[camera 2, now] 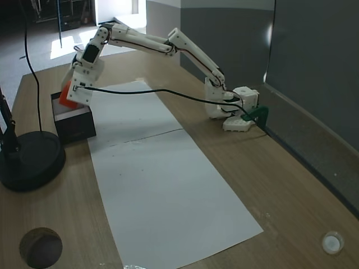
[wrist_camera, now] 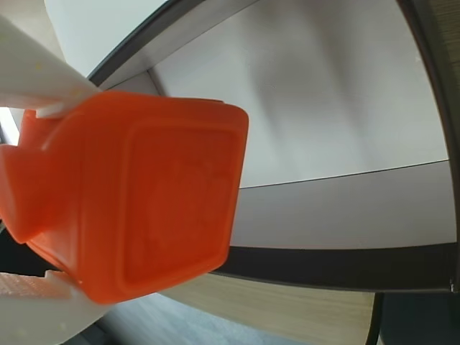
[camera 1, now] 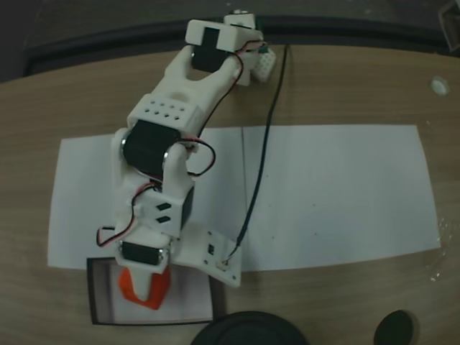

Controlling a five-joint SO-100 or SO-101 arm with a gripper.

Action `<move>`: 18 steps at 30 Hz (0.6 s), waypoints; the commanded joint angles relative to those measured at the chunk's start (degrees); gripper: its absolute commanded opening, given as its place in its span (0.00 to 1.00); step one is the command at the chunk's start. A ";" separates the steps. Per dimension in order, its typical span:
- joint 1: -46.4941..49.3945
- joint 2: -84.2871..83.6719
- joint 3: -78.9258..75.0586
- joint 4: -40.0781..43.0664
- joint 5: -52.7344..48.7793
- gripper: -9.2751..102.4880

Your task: Grab a orange square and put it in the box.

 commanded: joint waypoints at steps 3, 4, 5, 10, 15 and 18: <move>-0.88 1.14 -3.69 0.70 3.08 0.22; -0.97 1.32 -3.69 1.23 3.78 0.26; -1.05 1.67 -3.69 1.93 4.31 0.29; -0.70 2.29 -3.78 3.16 3.96 0.33; -0.44 4.04 -3.78 3.87 3.96 0.33; -0.62 6.94 -3.78 6.33 3.87 0.26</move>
